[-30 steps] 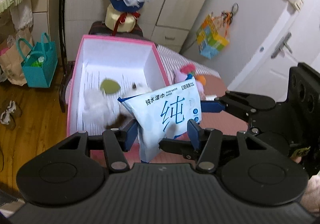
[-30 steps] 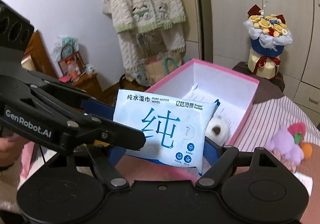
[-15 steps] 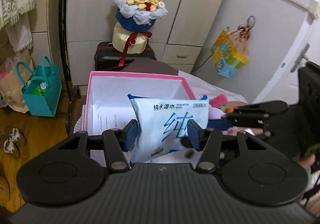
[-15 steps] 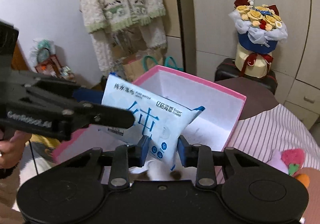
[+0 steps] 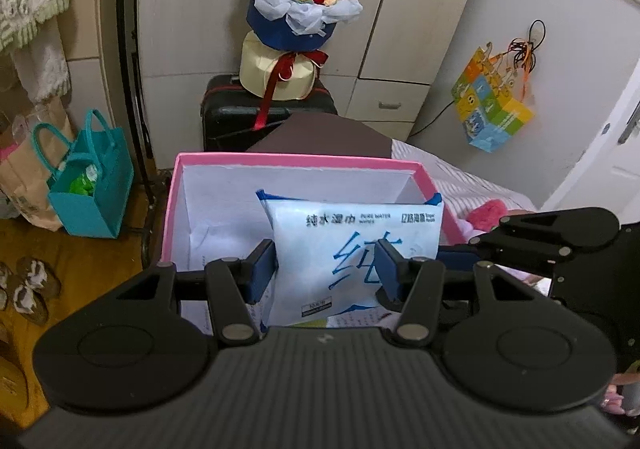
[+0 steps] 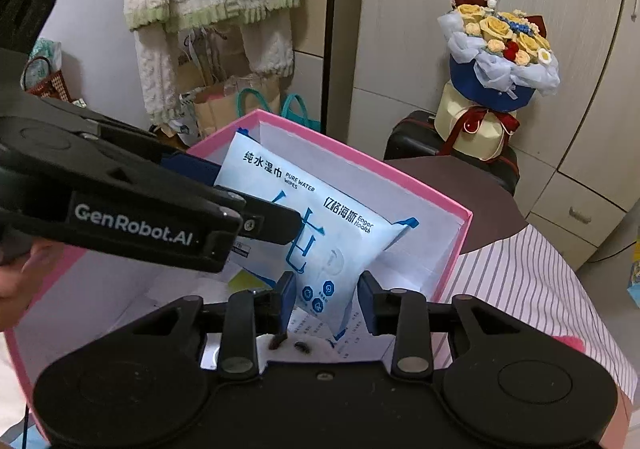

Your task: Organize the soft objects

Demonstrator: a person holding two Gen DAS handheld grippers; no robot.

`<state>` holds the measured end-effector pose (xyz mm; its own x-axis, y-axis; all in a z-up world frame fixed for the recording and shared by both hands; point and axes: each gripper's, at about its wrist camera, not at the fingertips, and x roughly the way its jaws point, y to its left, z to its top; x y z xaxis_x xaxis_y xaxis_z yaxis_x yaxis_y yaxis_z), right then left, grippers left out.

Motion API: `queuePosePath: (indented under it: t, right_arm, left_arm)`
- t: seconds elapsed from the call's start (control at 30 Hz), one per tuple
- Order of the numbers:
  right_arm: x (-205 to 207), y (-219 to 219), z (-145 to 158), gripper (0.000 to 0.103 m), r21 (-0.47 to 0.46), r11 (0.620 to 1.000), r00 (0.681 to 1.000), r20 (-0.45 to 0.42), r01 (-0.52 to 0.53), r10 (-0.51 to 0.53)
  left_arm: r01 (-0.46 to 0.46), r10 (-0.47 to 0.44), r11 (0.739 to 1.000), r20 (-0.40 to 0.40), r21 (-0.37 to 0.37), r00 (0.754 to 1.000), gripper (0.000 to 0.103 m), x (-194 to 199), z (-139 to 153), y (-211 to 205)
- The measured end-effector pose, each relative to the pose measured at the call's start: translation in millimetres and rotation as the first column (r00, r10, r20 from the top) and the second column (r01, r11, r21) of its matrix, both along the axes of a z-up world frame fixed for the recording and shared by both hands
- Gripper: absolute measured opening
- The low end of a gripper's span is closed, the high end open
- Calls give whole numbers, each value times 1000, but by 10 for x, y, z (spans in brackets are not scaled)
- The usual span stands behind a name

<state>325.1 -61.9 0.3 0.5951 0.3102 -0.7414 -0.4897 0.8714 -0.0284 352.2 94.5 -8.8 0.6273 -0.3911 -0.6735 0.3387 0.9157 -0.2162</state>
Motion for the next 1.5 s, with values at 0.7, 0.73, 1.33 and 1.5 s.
queuePosePath:
  t: [0.7, 0.73, 1.33, 1.5]
  right_arm:
    - [-749, -165, 334, 44, 11, 1000, 998, 62, -18, 17]
    - [-797, -179, 361, 44, 14, 1000, 998, 66, -21, 20]
    - [-1756, -1055, 608, 60, 149, 988, 995, 94, -39, 25]
    - [-2016, -1482, 517, 68, 144, 989, 991, 125, 30, -49]
  left_arm:
    - [62, -74, 993, 120, 101, 990, 62, -1037, 576, 137]
    - [70, -83, 992, 123, 100, 989, 62, -1101, 607, 134]
    - [244, -251, 967, 139, 69, 958, 65, -1941, 812, -199]
    - [281, -287, 958, 128, 62, 949, 65, -2037, 741, -411]
